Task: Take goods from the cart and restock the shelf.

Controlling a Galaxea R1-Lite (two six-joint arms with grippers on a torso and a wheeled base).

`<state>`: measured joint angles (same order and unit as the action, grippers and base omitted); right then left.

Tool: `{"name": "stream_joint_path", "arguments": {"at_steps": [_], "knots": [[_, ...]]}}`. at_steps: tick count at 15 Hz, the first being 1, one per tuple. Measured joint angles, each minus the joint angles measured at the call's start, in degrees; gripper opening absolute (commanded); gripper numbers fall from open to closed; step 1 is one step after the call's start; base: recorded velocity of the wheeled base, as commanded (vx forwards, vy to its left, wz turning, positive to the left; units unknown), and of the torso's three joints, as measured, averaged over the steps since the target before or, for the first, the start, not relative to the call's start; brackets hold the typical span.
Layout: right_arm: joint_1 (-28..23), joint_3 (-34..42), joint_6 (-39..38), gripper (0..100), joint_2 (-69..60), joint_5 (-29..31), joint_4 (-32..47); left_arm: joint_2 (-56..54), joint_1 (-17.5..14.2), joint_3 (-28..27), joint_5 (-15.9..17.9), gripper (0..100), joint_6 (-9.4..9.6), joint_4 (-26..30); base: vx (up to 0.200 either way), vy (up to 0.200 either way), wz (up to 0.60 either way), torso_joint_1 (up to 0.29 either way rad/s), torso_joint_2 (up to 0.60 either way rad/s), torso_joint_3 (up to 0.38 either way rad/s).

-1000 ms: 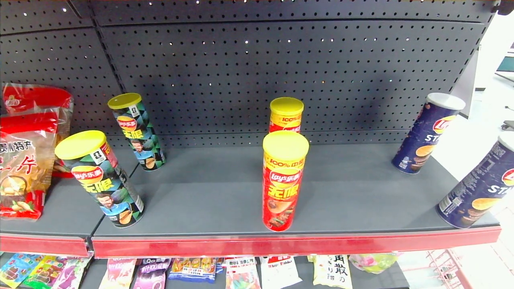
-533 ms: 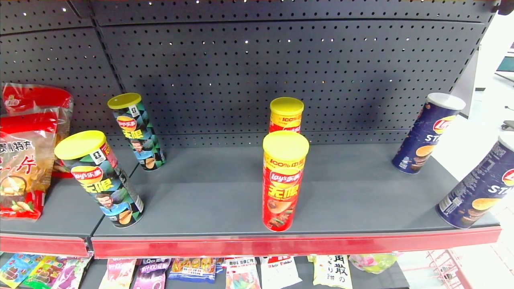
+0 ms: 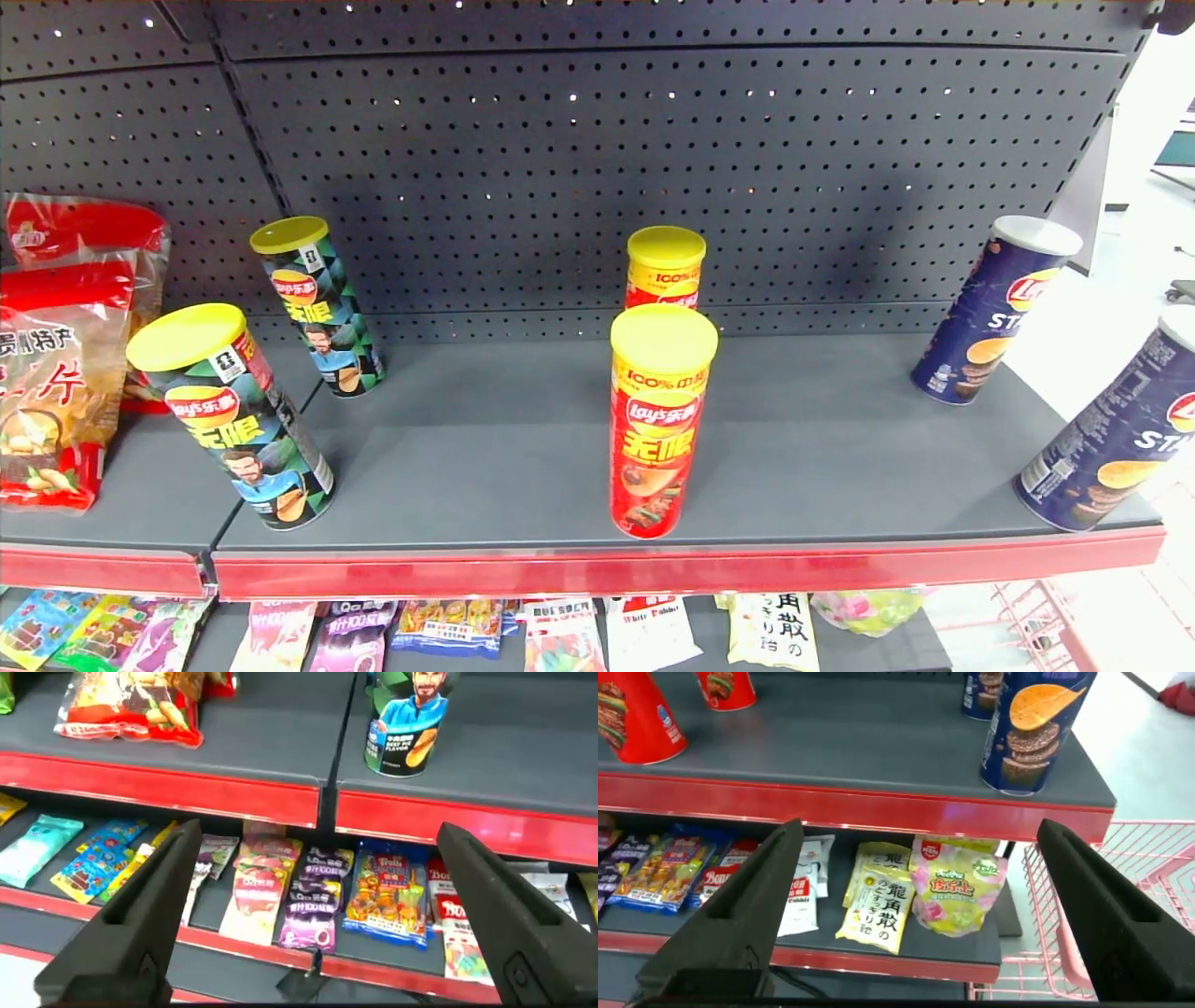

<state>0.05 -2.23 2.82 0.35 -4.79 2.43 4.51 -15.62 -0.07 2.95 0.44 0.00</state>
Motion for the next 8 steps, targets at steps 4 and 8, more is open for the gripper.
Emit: {"name": "stream_joint_path", "arguments": {"at_steps": [4, 8], "knots": [[0.0, 0.9, -0.7, 100, -0.1, 0.3, -0.7, 0.3, 4.0, 0.0, -0.1, 100, -0.04, 0.0, 0.0, 0.0, 0.0, 0.0, 0.0, 0.0], [0.0, 2.1, -3.4, 100, -0.3, 4.6, -2.7, 0.6, 7.2, 0.0, -0.2, 100, -0.01, 0.0, 0.0, 0.0, 0.0, 0.0, 0.0, 0.0]]}}
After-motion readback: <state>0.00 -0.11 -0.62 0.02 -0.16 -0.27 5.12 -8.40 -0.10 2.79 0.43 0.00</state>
